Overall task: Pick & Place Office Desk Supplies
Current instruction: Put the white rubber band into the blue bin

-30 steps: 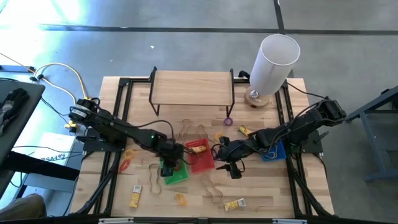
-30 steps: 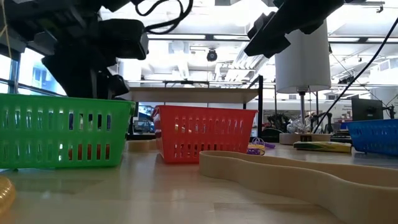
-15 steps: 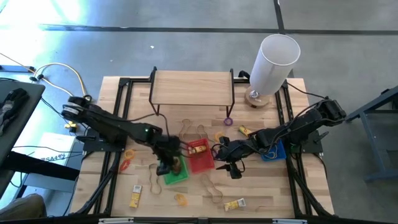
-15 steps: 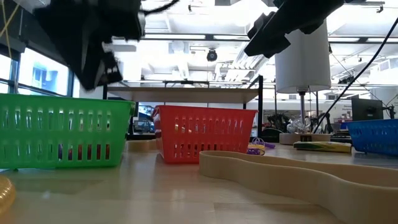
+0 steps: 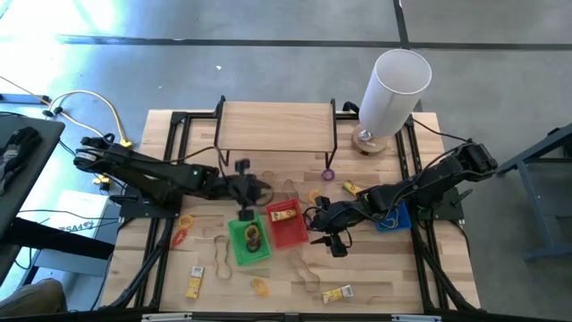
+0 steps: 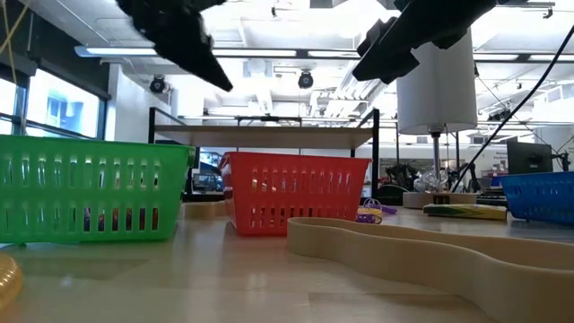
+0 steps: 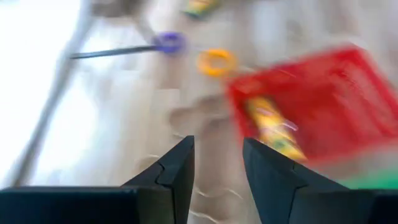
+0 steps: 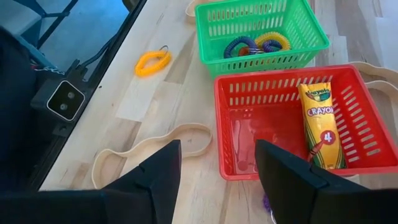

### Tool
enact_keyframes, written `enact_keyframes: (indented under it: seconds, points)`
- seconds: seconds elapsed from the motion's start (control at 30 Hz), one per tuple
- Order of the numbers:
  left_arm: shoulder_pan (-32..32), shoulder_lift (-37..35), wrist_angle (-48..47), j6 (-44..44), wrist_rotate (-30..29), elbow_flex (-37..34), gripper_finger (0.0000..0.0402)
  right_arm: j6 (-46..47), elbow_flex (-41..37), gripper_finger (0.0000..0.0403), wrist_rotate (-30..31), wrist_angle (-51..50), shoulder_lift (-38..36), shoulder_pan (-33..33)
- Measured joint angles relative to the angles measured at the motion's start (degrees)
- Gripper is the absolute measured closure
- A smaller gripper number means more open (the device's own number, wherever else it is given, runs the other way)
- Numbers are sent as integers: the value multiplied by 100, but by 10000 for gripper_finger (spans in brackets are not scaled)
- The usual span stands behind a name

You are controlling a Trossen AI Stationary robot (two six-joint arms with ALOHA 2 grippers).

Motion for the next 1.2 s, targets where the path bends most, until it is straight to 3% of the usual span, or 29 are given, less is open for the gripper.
enact_keyframes:
  seconds: [0.1,0.27,0.4,0.67,1.2]
  points:
    - [228,144,-108,-946,-113,-8,270,12,0,210,-18,-7,-2,0]
    - [571,512,-350,-2621,674,-8,270,-38,-111,210,-17,54,0,0]
    - [803,846,-492,-3638,924,-10,270,-49,-226,210,34,151,0,-2]
    - [1235,1343,-560,-4147,1420,-10,270,-35,-304,210,8,345,0,-2]
    - [1562,2102,-729,-4337,1468,-10,270,-31,-306,210,3,350,0,-2]
